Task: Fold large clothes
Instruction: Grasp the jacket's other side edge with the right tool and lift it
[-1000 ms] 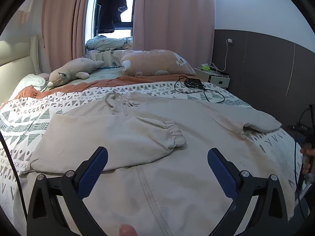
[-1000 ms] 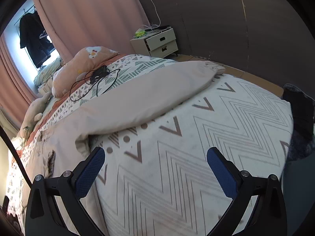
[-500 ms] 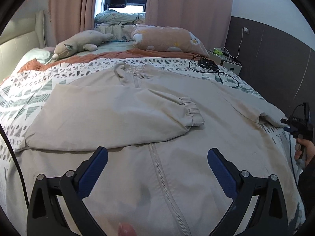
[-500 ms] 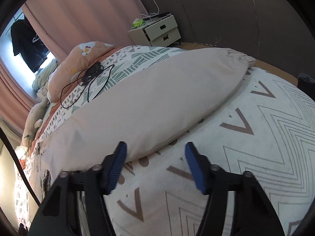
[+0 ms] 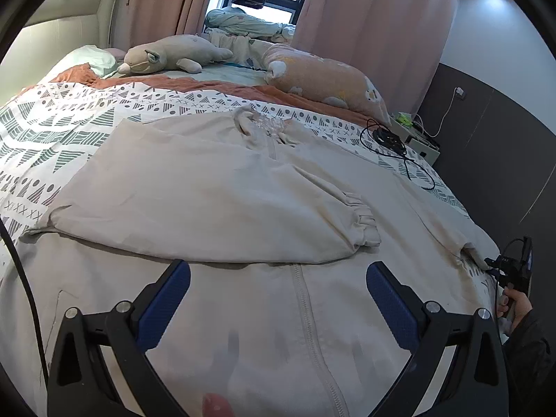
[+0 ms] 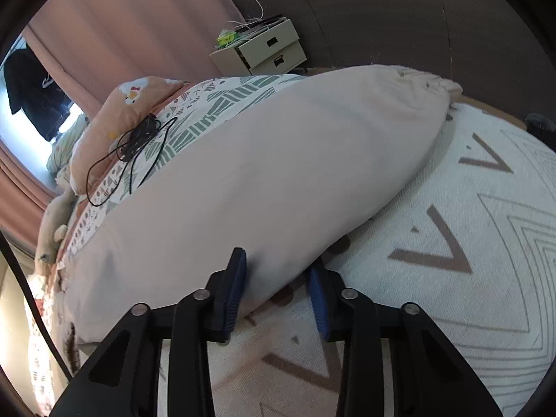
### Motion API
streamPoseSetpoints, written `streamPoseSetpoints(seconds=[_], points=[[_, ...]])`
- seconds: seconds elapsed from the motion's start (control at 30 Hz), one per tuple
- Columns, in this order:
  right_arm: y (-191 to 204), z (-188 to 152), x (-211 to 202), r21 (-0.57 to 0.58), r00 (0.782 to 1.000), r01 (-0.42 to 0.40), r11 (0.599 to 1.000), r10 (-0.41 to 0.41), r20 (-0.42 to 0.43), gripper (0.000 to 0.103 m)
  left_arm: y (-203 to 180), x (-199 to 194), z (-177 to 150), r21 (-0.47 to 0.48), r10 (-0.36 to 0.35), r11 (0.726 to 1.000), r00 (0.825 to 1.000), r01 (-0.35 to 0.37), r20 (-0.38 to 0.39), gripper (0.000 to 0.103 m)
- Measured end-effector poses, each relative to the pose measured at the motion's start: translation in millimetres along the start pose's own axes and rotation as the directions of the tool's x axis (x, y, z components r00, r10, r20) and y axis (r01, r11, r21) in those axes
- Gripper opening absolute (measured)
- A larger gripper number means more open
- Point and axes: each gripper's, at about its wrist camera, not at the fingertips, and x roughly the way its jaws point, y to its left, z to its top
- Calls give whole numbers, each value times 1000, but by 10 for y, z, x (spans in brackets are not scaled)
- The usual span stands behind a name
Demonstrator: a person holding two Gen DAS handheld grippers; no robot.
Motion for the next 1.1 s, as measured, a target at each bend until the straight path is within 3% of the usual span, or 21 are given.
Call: streamPoseSetpoints(seconds=[0.03,0.13,0.3,0.57,0.87,1.1], points=[[23,15,-2,-13,1000,2,1000,-2,2,14,-1,-15,5,-1,7,1000,1000,-7,10,103],[64,64,-78,-3,1000,-17,1000,18,17,4,22,-56,33,0,36,999,999,-36,39,103],[450,159,-521,-86,992,-39,996,48,114,2,144,-147,87,-32,56,998,996,-54,66,103],[1479,185,-1291,-257,969,-101,961,154,193,1,444,-279,201,-97,59,994,991,-48,119,103],[2389,-229,-1942,-397,941,-171,902,269,206,1,733,-338,290,-152,-39,987,993,56,111,103],[2809,-619,-1920,-471,947,-188,862,286,146,1,767,-430,342,-121,-112,984,985,128,131,103]])
